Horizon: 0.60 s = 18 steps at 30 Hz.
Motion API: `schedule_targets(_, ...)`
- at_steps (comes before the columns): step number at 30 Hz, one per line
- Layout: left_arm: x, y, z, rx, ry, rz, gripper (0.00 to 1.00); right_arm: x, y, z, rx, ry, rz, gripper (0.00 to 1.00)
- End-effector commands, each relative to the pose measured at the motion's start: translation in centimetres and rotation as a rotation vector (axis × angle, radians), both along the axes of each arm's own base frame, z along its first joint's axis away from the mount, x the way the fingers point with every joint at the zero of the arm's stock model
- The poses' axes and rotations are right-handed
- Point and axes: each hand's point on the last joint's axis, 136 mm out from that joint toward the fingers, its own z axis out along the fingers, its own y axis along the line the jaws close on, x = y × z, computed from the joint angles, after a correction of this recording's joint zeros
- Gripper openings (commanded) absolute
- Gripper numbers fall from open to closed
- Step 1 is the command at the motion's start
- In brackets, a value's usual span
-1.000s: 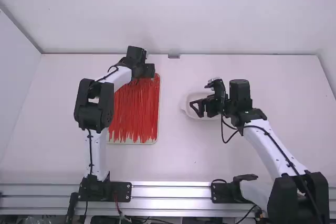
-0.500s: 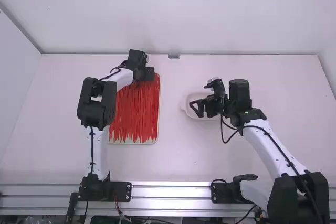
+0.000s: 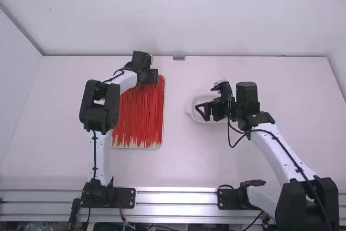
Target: Fasten the cable tie
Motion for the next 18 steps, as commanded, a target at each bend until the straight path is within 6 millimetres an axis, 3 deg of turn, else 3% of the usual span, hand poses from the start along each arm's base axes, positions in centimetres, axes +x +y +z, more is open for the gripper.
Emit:
schedule_targets(1,-0.2,-0.5,0.0,0.003,0.002,-0.012,0.64,0.7,0.2,1.1,0.002,-0.024,0.002,1.0)
schedule_targets(6,0.0,-0.1,0.8,0.02,-0.011,0.002,0.64,0.7,0.4,1.0,-0.005,-0.026,0.004,1.0)
schedule_targets(12,-0.4,0.3,0.5,0.07,0.006,0.004,0.61,0.6,0.4,1.0,-0.004,-0.026,0.005,1.0)
schedule_targets(18,-0.1,-0.3,1.2,0.088,-0.008,-0.015,0.61,0.7,0.4,1.0,-0.005,-0.026,0.003,1.0)
